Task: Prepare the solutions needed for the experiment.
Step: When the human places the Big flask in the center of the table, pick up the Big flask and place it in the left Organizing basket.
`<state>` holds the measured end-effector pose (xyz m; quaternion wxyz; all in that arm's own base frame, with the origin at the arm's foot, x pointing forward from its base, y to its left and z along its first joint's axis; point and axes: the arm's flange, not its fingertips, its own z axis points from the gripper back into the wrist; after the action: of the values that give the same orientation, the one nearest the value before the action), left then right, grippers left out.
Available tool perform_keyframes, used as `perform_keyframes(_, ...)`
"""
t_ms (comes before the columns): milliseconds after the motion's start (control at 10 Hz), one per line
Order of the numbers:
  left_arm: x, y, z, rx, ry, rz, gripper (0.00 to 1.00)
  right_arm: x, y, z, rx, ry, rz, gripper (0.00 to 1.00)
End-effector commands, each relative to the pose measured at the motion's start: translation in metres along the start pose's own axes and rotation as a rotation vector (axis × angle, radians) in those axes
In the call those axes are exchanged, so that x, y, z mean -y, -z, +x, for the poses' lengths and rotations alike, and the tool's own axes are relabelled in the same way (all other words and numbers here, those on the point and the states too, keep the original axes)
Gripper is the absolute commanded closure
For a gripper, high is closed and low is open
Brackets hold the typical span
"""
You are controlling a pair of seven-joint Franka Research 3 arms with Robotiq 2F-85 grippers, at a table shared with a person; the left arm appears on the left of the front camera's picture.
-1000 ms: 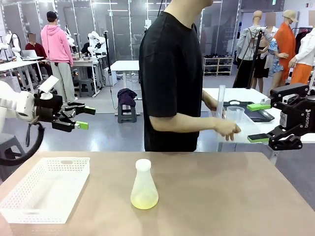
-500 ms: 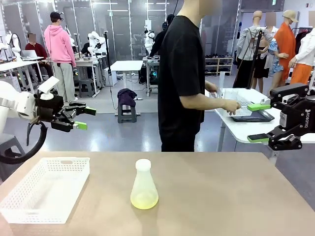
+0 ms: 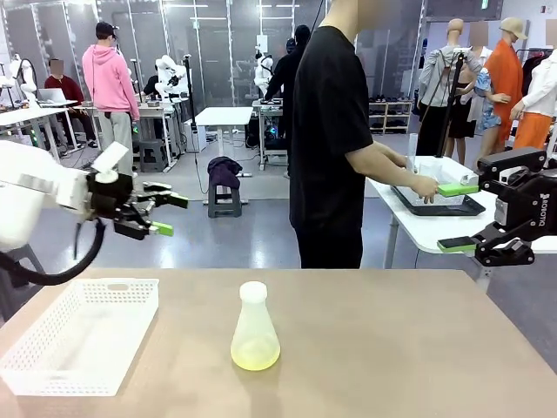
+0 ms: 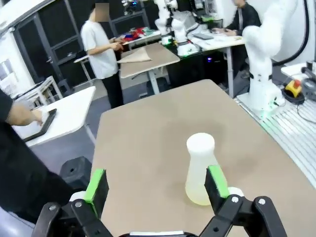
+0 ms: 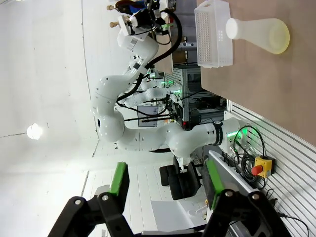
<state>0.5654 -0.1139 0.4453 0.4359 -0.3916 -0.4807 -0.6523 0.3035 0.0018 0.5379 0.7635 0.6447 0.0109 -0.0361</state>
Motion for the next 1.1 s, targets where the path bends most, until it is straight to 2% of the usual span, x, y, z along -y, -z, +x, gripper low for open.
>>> perform_keyframes(0, -0.029, 0.027, -0.019, -0.047, 0.074, -0.141, 0.00, 0.000, 0.002, 0.000, 0.003, -0.013, 0.014, 0.24)
perform_keyframes(200, -0.045, 0.072, -0.031, -0.055, 0.067, -0.311, 0.00, 0.000, 0.002, 0.000, 0.003, -0.013, 0.014, 0.24)
perform_keyframes(500, -0.040, 0.120, -0.040, -0.028, -0.002, -0.451, 0.00, 0.000, 0.002, 0.000, 0.003, -0.013, 0.014, 0.24)
perform_keyframes(600, -0.039, 0.128, -0.046, -0.024, -0.035, -0.458, 0.00, 0.000, 0.002, 0.000, 0.003, -0.013, 0.014, 0.24)
perform_keyframes(700, -0.031, 0.122, -0.041, -0.032, 0.040, -0.393, 0.00, 0.000, 0.002, 0.000, 0.003, -0.013, 0.014, 0.24)
perform_keyframes(1000, -0.031, 0.122, -0.041, -0.032, 0.040, -0.393, 0.00, 0.000, 0.002, 0.000, 0.003, -0.013, 0.014, 0.24)
